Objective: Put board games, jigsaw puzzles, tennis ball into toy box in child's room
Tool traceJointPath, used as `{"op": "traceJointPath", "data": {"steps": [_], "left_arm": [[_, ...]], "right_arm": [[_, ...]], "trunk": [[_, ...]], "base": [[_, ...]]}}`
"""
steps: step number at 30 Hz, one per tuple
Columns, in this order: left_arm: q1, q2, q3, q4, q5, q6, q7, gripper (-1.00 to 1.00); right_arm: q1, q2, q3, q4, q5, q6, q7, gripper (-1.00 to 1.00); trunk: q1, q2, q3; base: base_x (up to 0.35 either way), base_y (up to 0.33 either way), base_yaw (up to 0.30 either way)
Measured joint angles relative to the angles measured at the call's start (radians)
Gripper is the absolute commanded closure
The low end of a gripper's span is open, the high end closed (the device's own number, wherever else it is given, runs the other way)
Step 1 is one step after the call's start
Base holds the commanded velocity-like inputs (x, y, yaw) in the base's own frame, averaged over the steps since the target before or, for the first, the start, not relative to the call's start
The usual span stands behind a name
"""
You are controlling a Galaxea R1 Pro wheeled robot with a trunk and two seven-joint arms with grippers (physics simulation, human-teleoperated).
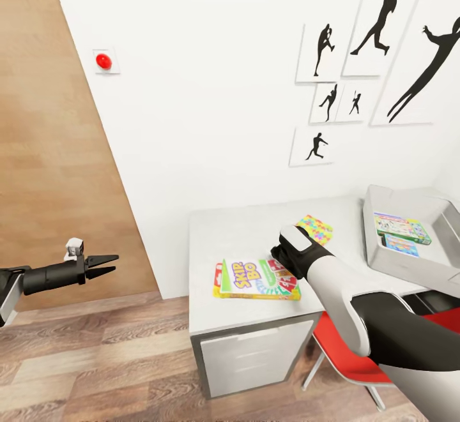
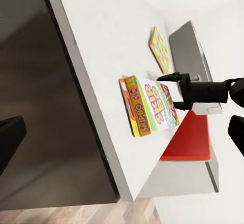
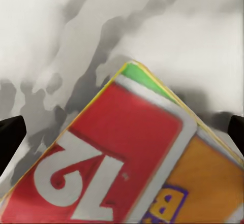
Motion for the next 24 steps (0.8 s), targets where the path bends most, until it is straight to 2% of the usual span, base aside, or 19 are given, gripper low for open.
{"op": "traceJointPath", "data": {"steps": [24], "left_arm": [[0.000, -0.002, -0.001, 0.000, 0.000, -0.002, 0.000, -1.00]], "right_arm": [[0.000, 0.000, 0.001, 0.000, 0.001, 0.001, 0.000, -1.00]], "trunk": [[0.000, 0.000, 0.000]], "base": [[-0.029, 0.023, 0.000]]}}
